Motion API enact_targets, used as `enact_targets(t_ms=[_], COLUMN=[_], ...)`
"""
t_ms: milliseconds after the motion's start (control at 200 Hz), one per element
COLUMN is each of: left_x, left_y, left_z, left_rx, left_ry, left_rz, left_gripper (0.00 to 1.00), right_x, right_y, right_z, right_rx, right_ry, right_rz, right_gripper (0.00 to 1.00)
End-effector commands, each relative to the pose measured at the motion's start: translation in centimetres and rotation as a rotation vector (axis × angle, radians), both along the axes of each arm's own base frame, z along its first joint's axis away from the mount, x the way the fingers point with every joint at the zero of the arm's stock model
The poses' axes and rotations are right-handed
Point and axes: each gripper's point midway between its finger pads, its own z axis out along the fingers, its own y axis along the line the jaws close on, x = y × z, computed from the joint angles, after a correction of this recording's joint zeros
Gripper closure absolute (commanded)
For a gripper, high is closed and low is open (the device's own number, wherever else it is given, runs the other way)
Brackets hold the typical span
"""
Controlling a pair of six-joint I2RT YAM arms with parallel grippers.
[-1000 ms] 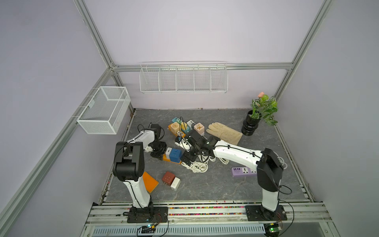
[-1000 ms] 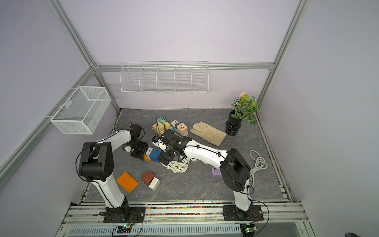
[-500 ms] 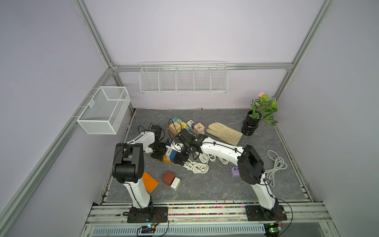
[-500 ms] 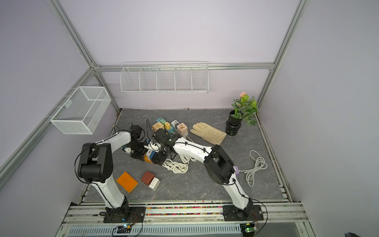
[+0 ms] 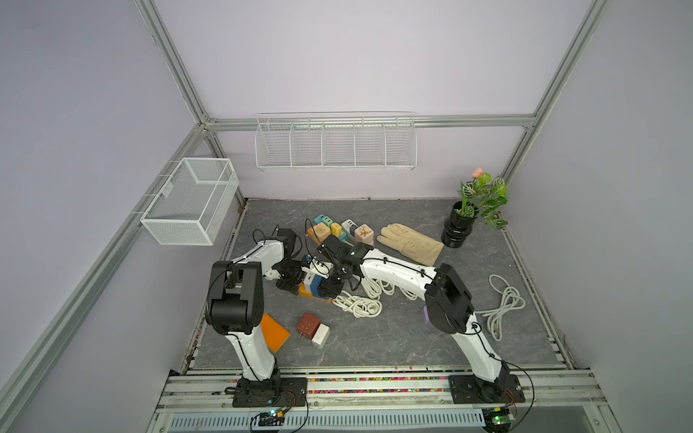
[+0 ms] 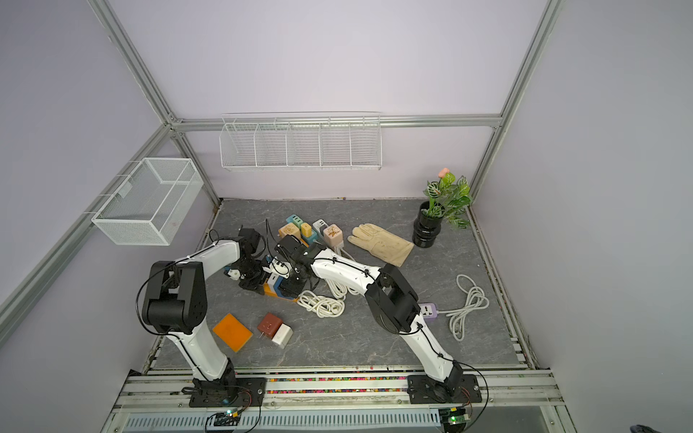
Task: Pull the plug off the socket
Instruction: Remove the plug from the socket.
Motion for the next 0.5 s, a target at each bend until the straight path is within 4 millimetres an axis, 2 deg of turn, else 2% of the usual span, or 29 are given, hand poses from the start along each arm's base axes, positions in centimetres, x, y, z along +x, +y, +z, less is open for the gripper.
enact_targets(t_ms=[0,220,495], left_x=[-0.7,-0.4,0.0], left_y=[-0.8,-0.8,-1.0], left_z=[-0.4,-0.3,-0.5], left_rx=[-0.024,-0.025,-0.026], left_ry=[0.018,0.001,-0.015], left_rz=[-0.005,0.002,-0.001], left_gripper=[1.00,1.00,1.00], right_x=[-1.3,-1.4,-2.4], right_y=[0.4,0.8,1.8], right_z=[-0.7,0.9,3.7], right_rx=[-0.019,0.006,0.079], right_ry=[0.035,0.035,0.141], right_rz=[0.018,0.028,0.030], right_gripper=[0.54,0.70,0.77])
